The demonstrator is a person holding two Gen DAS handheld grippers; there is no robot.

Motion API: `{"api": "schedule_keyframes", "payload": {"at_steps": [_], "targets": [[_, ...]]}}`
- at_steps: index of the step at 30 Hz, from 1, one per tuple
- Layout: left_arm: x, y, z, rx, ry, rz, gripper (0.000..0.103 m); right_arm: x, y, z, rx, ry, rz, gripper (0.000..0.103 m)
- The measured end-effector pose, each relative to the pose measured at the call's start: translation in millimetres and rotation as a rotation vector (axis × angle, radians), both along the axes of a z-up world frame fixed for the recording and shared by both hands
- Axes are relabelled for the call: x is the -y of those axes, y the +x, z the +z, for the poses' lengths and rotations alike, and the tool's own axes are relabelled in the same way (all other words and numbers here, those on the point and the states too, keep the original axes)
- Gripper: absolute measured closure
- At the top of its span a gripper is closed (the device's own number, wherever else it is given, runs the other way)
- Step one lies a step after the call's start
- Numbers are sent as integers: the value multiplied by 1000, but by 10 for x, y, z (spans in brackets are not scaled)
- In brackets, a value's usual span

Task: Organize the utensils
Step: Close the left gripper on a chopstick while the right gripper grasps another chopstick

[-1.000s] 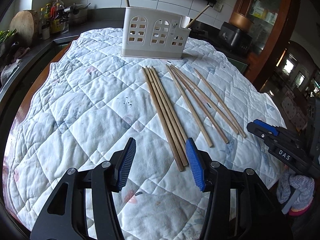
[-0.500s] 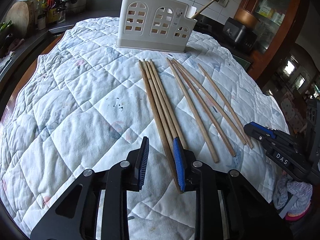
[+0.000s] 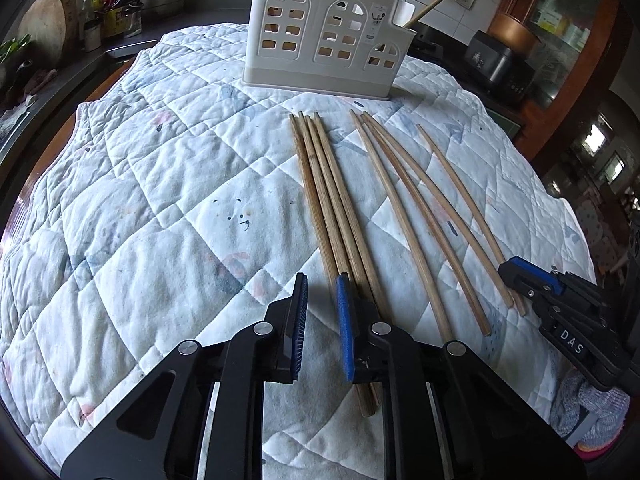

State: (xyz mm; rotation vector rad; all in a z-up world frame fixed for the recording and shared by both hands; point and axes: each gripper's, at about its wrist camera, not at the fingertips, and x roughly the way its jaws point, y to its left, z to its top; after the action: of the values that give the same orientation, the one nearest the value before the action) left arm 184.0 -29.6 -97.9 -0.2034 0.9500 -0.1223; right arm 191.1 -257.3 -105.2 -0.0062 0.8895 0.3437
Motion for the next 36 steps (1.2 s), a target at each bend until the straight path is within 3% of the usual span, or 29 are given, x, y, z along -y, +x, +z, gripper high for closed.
{"api": "schedule_keyframes", "payload": {"at_steps": [5,15,20,29,31,36], "targets": [[92,33,2,0,45,15,88,5,32,-27,-10,-4,2,86],[77,62,0,-32,29,71,88,-19,66,-34,-15,-20,15,86],[153,109,5,-28,100,95,88,-32,86,-37,-14,-27,15,86],[127,98,1,-37,92,98,88,-22,93,-40,-15,-30,20,87],[127,116,-42,-74,39,91,89,-26,90,-40,-13,-31,20,87],[192,95,-50,-45,92,84,89,-22,90,-42,-13,-28,22,87]]}}
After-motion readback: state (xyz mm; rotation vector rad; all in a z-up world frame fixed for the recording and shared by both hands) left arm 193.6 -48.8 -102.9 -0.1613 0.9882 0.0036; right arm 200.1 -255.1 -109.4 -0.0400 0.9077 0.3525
